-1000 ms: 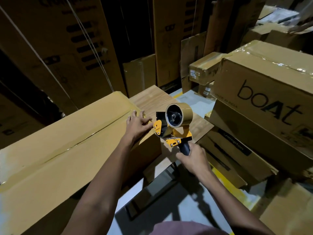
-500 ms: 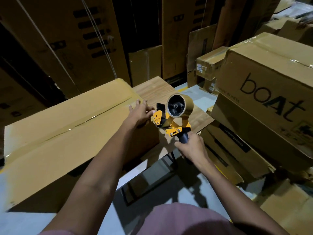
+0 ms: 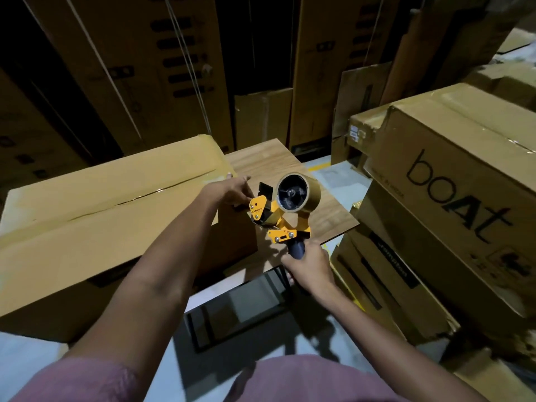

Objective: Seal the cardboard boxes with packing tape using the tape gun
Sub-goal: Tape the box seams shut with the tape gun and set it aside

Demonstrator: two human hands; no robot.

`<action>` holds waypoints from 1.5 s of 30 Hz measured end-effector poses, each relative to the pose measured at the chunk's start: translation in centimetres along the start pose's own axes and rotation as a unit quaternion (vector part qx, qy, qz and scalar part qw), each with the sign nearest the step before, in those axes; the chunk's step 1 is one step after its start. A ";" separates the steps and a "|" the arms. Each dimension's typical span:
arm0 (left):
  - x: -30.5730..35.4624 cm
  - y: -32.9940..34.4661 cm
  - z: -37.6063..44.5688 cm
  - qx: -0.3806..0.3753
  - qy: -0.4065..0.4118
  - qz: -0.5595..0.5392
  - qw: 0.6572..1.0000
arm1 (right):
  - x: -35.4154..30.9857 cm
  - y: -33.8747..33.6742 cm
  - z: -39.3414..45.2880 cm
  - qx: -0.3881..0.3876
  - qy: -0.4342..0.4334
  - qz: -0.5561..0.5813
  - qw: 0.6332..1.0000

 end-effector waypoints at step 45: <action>1.3 0.5 -1.7 -0.050 -0.095 -0.111 0.988 | 0.1 0.6 1.2 -0.020 0.022 -0.086 0.996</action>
Point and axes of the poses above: each hand's wrist, its own z-axis towards the middle knuckle, its own y-axis out of the palm, x = y × z, the point moved 8 cm from there along z, towards the middle knuckle, and after that the axes turned 8 degrees about x, right-handed, at the moved point
